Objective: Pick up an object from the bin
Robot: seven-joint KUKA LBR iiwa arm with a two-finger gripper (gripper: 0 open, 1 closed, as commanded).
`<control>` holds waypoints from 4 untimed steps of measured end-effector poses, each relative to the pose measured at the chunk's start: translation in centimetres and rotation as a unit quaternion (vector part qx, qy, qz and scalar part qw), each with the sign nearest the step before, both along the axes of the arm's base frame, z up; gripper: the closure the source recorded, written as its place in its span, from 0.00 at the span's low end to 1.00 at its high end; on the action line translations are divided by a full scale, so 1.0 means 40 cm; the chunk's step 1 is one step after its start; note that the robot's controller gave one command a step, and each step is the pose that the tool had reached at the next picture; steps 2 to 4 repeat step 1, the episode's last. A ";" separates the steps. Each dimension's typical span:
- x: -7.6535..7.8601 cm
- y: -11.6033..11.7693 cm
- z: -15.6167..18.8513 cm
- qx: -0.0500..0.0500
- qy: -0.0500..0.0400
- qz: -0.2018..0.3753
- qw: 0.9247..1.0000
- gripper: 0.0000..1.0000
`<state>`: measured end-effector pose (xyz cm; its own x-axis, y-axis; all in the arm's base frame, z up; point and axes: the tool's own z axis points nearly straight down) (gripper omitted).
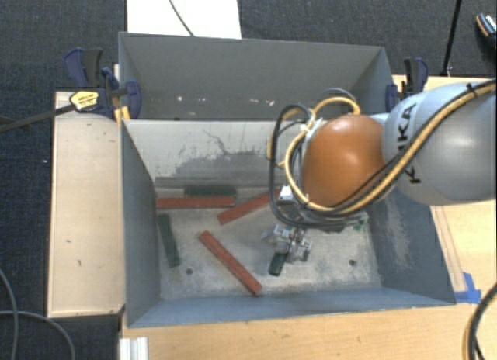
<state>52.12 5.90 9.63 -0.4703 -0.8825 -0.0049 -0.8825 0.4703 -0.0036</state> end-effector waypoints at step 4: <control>0.004 0.001 0.164 0.000 -0.001 -0.004 1.000 1.00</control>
Offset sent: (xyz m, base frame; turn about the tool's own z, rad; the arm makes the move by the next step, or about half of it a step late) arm -0.0002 0.0000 0.0615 0.0000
